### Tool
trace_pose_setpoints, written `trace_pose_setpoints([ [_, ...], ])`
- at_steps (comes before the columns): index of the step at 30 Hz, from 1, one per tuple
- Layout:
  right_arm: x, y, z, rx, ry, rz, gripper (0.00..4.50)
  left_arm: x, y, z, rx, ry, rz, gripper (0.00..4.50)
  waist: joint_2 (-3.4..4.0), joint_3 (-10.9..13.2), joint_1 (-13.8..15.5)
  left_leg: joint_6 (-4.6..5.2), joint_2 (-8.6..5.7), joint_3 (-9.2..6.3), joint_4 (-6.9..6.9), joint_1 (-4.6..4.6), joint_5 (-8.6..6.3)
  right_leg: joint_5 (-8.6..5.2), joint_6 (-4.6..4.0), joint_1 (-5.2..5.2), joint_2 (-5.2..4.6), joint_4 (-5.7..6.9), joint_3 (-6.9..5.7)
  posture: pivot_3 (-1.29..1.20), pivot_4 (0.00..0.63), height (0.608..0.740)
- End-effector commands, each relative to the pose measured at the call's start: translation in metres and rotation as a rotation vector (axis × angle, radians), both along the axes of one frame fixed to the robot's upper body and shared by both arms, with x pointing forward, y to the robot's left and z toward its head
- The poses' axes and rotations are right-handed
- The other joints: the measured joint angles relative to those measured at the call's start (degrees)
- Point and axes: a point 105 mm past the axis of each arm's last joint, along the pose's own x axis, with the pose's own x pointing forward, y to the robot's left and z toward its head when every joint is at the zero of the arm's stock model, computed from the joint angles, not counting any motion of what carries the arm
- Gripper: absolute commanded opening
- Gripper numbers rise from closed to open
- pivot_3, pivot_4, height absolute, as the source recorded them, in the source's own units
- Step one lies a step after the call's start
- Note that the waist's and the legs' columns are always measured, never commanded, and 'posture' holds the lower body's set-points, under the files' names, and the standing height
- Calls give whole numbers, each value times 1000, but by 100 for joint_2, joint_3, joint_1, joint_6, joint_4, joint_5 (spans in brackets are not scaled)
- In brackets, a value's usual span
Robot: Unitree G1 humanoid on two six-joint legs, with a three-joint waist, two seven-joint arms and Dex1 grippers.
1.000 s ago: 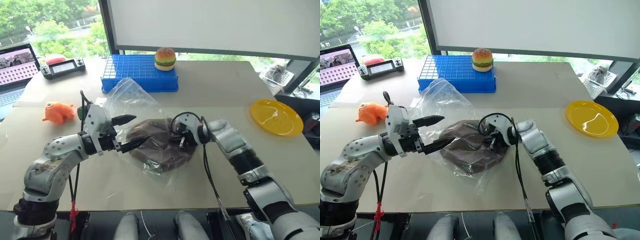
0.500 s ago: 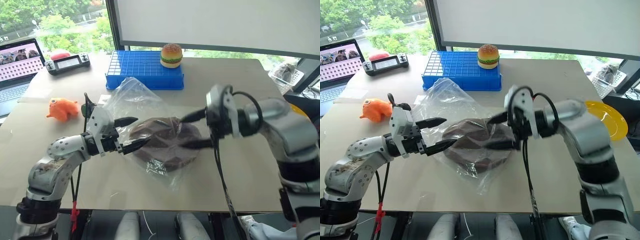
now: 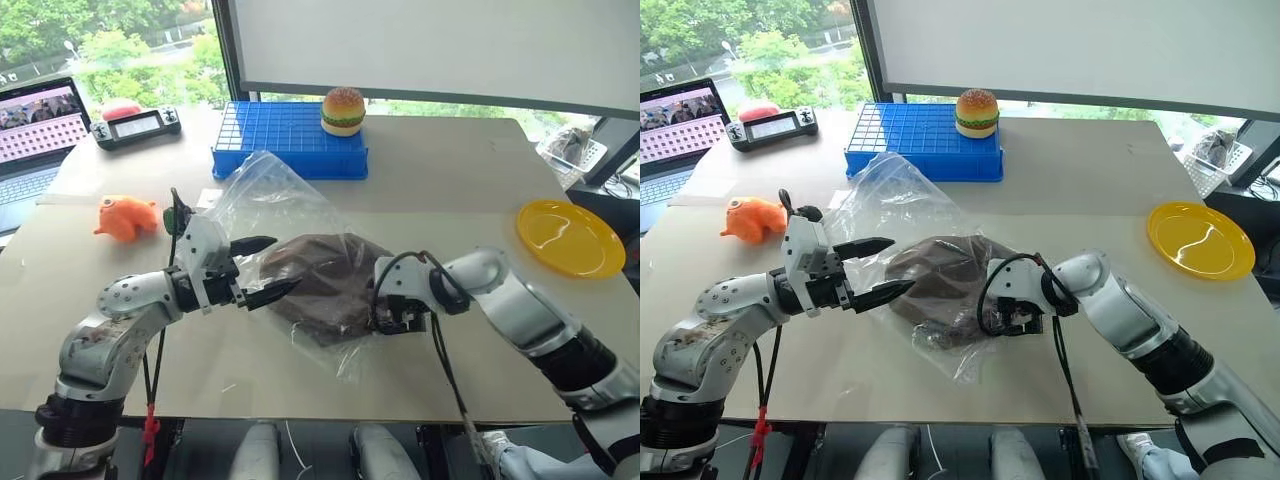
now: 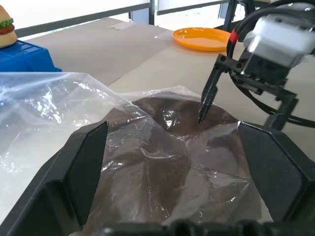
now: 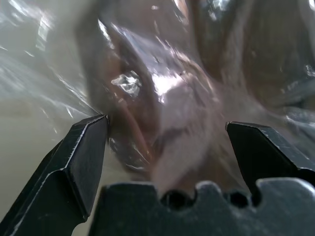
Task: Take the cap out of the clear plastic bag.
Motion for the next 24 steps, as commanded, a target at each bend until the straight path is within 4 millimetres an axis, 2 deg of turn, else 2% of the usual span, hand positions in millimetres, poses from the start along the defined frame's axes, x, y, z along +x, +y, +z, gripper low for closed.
trace_pose_setpoints([
  [1,0,-2,-8,-51,-3,35,4482,-5,-2,10,0,-49,-19,4500,0,0,-9,0,0,0,0,0,0,1,-1,0,0,0,0,0,150,735],
  [12,-18,-13,-43,-129,175,71,4482,2,-4,10,-2,-51,-6,4500,-4,-3,0,-1,0,-2,3,35,0,-21,36,38,0,1,-2,0,150,735],
  [13,-17,-14,-46,-140,179,65,3957,3,-4,10,-1,-52,-5,4500,-4,-3,1,0,0,-2,3,35,0,-21,36,38,0,1,-2,0,150,735],
  [15,-15,-17,-52,-149,185,52,3529,4,-5,10,-1,-53,-4,4500,-11,-7,-1,-1,0,-2,3,36,0,-20,35,39,0,1,-2,0,150,735],
  [18,-13,-18,-58,-156,186,47,2524,4,-6,10,-3,-54,-5,4500,-33,-21,-16,-1,0,-1,3,55,0,-21,36,55,0,1,-1,0,150,735],
  [19,-13,-18,-59,-156,185,46,2045,4,-6,10,-3,-55,-5,4500,-34,-22,-21,-1,0,0,3,63,0,-21,36,62,0,1,-1,0,150,735],
  [20,-11,-17,-61,-157,179,42,1902,4,-6,10,-2,-56,-6,4500,-35,-22,-27,-1,0,1,3,72,0,-21,37,69,0,0,0,0,150,735],
  [24,-8,-15,-64,-154,163,33,537,2,-7,11,-2,-58,-6,4500,-38,-23,-33,-2,1,2,-2,139,-1,-26,38,134,0,-8,0,0,150,735],
])
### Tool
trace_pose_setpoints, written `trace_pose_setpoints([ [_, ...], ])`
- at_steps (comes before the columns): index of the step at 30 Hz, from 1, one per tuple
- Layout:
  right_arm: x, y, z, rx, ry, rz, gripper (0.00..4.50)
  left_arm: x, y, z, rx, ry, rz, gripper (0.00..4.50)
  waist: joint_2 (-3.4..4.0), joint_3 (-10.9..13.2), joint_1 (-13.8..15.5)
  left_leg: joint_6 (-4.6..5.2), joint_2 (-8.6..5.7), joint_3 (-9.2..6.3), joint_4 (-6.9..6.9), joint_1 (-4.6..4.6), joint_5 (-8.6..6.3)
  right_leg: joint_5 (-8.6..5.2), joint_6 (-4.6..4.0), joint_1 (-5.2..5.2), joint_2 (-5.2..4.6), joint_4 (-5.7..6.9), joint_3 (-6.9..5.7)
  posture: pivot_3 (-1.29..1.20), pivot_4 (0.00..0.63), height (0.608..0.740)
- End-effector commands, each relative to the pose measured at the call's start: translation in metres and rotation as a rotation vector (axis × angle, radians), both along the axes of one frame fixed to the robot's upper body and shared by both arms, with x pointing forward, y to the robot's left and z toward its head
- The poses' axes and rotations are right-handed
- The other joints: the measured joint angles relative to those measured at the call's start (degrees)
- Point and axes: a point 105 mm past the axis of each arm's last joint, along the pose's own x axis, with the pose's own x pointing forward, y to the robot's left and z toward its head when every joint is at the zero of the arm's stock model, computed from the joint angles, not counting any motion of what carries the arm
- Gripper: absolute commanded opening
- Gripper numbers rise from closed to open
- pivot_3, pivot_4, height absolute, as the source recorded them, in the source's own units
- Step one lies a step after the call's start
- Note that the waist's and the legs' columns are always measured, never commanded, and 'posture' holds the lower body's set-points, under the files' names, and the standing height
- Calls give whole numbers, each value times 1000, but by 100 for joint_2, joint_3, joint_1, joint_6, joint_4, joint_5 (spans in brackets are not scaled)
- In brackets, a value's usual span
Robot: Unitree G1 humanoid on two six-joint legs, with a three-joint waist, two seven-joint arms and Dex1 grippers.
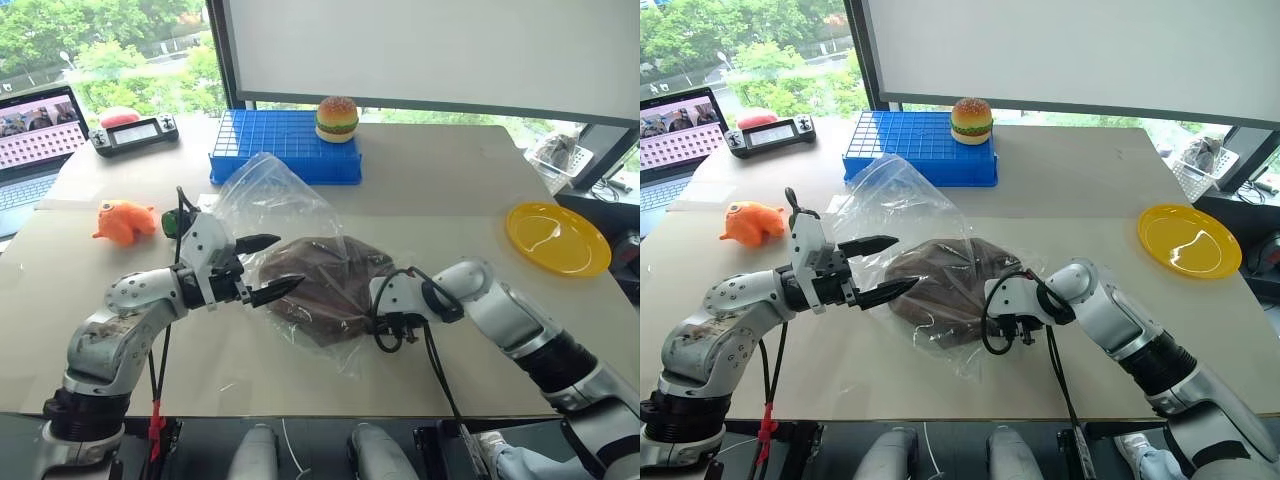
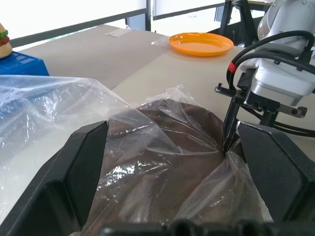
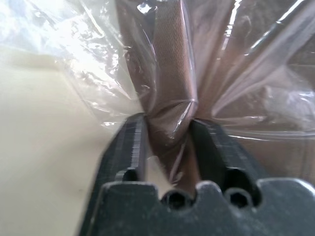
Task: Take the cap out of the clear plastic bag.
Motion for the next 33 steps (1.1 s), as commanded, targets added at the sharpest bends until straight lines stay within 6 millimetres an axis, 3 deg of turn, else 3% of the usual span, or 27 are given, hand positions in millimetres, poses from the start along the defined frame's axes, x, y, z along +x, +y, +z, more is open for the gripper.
trace_pose_setpoints([
  [1,-4,-15,-38,-102,75,-64,276,-4,-3,11,-2,-56,-11,4500,-5,-3,-2,0,0,0,-2,9,0,-1,-1,9,0,-2,0,0,150,735],
  [2,-4,-16,-38,-105,70,-65,24,-4,-3,11,-2,-56,-11,4500,-8,-5,-2,0,1,1,-2,11,0,-1,-1,10,0,-2,1,0,150,735],
  [8,7,-2,-26,-63,-112,21,24,-4,-5,10,-6,-52,-10,4500,-41,-26,-39,0,4,1,-2,15,0,-1,-1,12,2,-1,1,0,150,735],
  [12,4,6,14,-18,-381,334,24,-1,-9,9,-10,-46,-24,4500,-36,-19,-60,-1,3,4,-2,16,0,-1,-1,9,1,1,5,0,150,735],
  [14,-3,0,28,-21,-437,484,24,0,-12,8,-10,-40,-37,4500,-19,13,-51,-1,2,5,-2,2,0,-1,0,-1,1,-2,5,0,150,735],
  [18,-1,-21,35,-78,-458,629,24,2,-14,7,-12,-37,-48,4500,-2,33,-21,1,0,6,-9,-54,0,0,0,-50,-2,-6,7,0,150,735],
  [22,40,-67,43,-331,-536,693,24,7,-18,7,-13,-39,-63,4500,14,68,-31,3,-4,8,-10,-93,-2,28,-46,-96,-7,6,8,0,150,735],
  [25,62,-83,54,-505,-597,748,24,9,-19,6,-12,-42,-66,4500,36,93,-23,0,-8,9,-10,-89,1,31,-46,-97,-11,8,8,0,150,735],
  [30,100,-93,69,-786,-767,880,24,10,-20,6,-14,-46,-66,4500,47,101,-42,-11,-9,10,-31,-92,6,28,-52,-116,-13,11,13,0,150,735],
  [33,113,-80,67,-830,-897,1067,24,9,-21,6,-15,-48,-65,4500,47,101,-64,-36,-10,8,-41,-114,21,30,-57,-154,-13,30,14,0,150,735],
])
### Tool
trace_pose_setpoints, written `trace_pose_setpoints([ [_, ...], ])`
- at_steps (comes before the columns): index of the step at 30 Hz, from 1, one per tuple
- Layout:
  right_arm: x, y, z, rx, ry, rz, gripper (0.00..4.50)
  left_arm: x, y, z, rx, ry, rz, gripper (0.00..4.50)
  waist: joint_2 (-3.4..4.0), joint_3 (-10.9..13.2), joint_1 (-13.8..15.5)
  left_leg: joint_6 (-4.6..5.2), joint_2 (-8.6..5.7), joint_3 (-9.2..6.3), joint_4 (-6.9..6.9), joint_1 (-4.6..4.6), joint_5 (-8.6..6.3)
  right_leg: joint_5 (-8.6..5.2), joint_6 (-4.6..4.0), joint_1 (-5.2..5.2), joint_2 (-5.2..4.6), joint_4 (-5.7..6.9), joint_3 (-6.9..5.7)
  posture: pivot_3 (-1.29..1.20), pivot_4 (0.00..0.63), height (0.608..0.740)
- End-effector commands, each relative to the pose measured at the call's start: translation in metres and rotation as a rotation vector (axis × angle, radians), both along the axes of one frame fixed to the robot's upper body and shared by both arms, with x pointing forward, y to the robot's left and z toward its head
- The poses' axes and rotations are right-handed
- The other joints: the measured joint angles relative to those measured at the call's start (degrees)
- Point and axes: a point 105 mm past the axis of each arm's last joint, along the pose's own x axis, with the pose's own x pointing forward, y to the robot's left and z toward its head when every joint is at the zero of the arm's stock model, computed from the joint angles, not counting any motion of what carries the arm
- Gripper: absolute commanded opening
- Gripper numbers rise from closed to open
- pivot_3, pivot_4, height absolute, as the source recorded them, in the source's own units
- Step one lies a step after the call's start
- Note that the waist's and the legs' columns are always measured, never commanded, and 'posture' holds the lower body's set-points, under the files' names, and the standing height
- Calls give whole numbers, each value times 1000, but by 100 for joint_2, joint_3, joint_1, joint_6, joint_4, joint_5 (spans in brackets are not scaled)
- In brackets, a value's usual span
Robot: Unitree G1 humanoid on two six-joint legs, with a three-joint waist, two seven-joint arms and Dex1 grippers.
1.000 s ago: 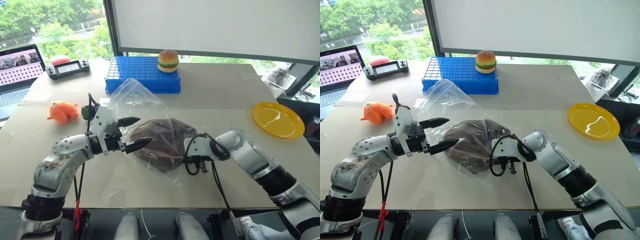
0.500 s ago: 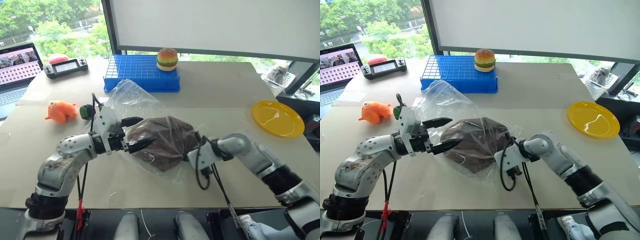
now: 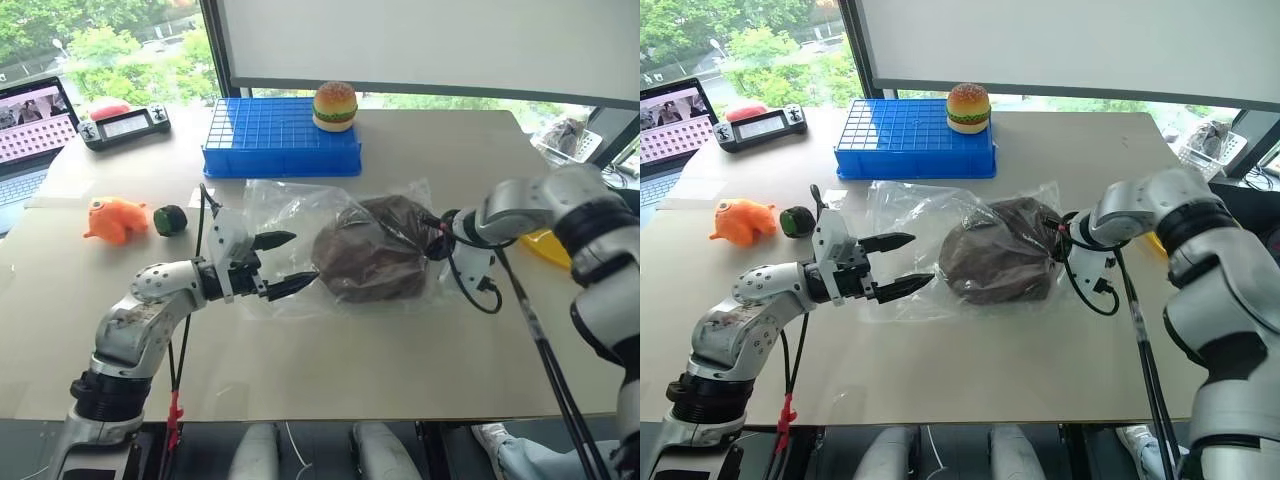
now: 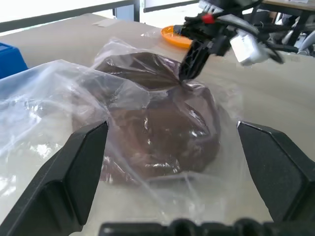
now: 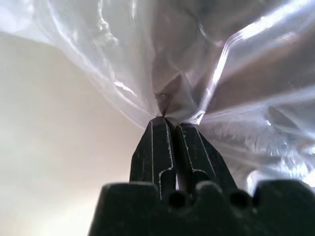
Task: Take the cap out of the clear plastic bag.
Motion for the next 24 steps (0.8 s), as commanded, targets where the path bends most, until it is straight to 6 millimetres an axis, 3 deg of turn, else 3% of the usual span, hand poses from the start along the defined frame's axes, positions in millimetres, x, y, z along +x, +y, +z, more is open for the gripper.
trace_pose_setpoints([
  [1,15,9,3,-66,-117,224,24,-4,-2,10,-5,-58,-12,4500,0,0,-11,-15,0,0,0,-19,9,2,-3,-31,0,21,1,0,150,735],
  [5,19,33,-6,-32,-139,349,24,-7,1,11,-2,-63,-3,4500,0,0,-43,-24,-1,-3,2,-26,15,-1,-11,-47,1,53,0,0,150,735],
  [12,22,41,-7,136,-136,197,24,-9,4,11,0,-62,9,4500,0,-1,-119,-20,0,-6,8,-2,17,-1,-11,-27,5,73,0,0,150,735],
  [24,27,36,5,189,-158,77,3878,-8,-1,9,-7,-52,-14,4500,0,-1,-107,-18,-1,-8,10,-4,16,-1,-11,-26,5,75,-2,0,150,735],
])
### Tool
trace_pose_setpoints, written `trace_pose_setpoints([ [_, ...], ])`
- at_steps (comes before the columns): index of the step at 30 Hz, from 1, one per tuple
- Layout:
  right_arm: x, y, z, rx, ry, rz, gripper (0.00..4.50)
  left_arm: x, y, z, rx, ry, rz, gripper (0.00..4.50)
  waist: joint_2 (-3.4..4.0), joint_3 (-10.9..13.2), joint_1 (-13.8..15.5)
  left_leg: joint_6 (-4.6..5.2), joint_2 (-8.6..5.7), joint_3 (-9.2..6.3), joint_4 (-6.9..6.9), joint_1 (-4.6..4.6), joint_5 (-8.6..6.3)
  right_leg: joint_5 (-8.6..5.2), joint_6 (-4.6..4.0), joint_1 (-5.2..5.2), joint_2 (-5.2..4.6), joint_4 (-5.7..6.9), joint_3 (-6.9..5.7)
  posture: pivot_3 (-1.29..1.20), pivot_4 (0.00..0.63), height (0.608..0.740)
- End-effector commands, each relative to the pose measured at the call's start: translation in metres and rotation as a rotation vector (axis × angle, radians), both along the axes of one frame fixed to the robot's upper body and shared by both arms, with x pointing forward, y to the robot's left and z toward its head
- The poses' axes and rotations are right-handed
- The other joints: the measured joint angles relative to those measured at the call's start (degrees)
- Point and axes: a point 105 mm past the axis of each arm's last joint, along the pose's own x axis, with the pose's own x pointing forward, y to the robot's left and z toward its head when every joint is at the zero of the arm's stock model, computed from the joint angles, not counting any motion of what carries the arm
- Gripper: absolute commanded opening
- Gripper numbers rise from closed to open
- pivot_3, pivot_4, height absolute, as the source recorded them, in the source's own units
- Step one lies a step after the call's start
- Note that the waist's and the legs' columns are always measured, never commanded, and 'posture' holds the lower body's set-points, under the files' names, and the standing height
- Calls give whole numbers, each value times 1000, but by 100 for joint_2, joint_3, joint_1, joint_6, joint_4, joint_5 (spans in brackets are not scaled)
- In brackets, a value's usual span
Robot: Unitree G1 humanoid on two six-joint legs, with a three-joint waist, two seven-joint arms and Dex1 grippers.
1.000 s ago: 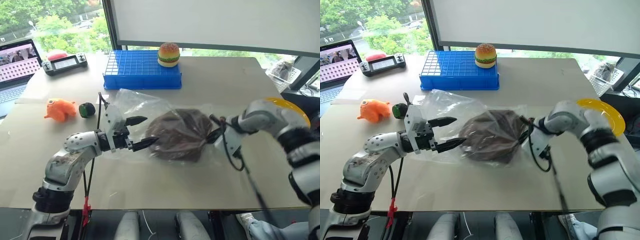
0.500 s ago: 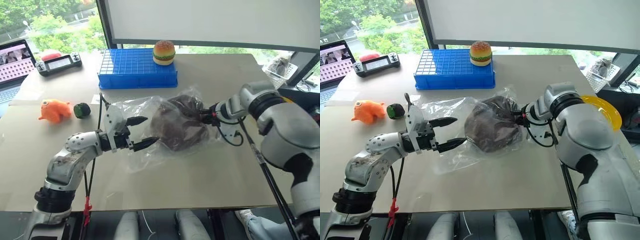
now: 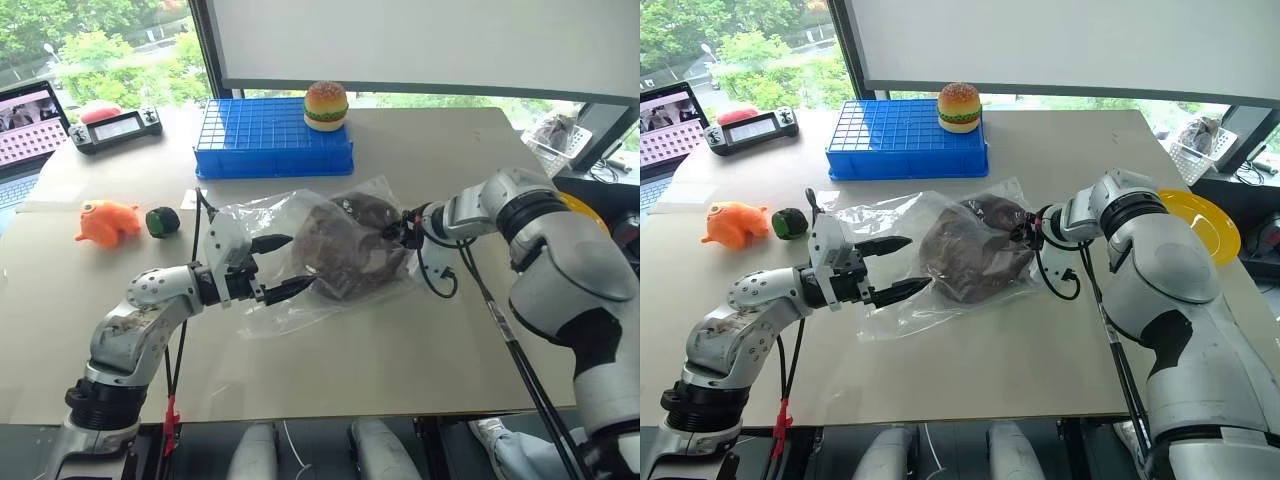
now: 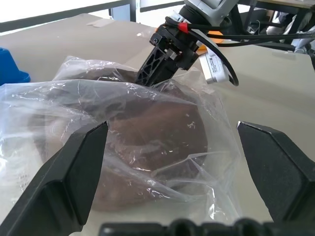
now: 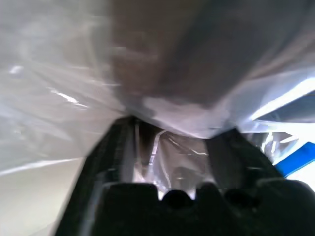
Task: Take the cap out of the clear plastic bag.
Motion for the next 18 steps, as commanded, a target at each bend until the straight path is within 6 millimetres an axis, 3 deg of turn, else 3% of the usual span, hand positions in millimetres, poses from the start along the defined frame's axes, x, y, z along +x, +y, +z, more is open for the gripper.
trace_pose_setpoints([
  [1,8,-14,13,-10,-65,-58,4201,-2,-6,10,-12,-48,-32,4500,0,0,7,0,0,-1,2,0,0,0,0,1,0,0,-1,0,150,735],
  [2,10,-18,15,-18,-82,-76,4457,-2,-6,10,-12,-48,-33,4500,0,0,12,0,0,-1,3,1,0,0,0,2,0,1,0,0,150,735],
  [6,11,-33,24,63,-50,-224,4457,0,-8,10,-14,-46,-39,4500,0,0,35,0,-2,-3,5,-4,0,0,0,1,-1,1,-2,0,150,735],
  [13,-8,-48,34,310,238,-499,4457,3,-11,10,-19,-44,-50,4500,0,0,17,6,-1,-3,5,-10,-3,0,1,2,-1,-6,-4,0,150,735],
  [18,-17,-44,70,560,418,-567,4457,2,-11,10,-18,-44,-56,4500,1,1,-59,6,2,-2,8,-1,-3,1,1,13,1,-4,-4,0,150,735],
])
